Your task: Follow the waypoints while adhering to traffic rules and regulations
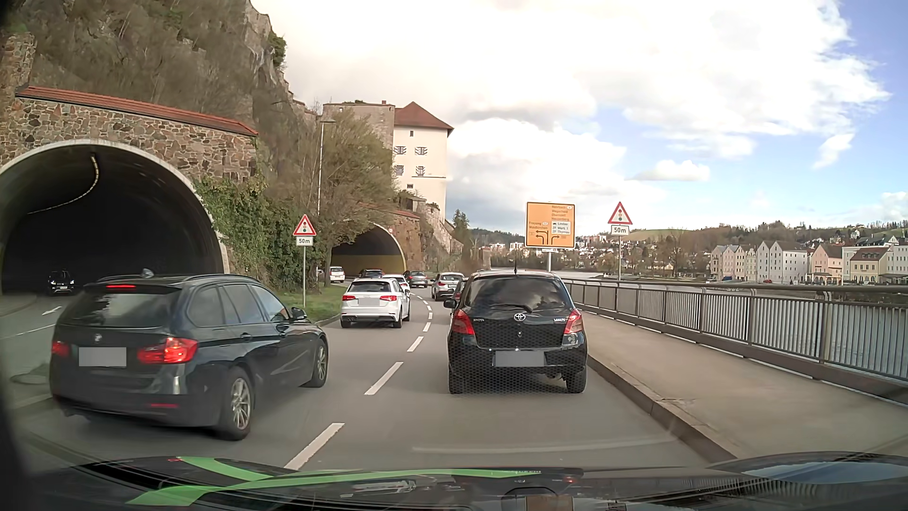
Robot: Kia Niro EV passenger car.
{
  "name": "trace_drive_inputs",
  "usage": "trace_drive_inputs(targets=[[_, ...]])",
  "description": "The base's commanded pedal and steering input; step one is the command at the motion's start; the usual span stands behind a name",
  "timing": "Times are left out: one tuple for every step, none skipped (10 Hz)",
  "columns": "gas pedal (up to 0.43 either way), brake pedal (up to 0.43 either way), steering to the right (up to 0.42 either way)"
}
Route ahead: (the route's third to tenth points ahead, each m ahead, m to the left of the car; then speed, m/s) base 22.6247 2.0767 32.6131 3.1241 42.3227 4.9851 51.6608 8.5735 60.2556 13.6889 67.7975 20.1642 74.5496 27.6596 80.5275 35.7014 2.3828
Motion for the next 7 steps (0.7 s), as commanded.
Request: trace_drive_inputs(targets=[[0.000, 0.000, 0.003], [0.008, 0.000, 0.003], [0.020, 0.000, 0.003], [0.020, 0.000, 0.003], [0.020, 0.000, 0.003], [0.028, 0.000, 0.002], [0.028, 0.000, 0.001]])
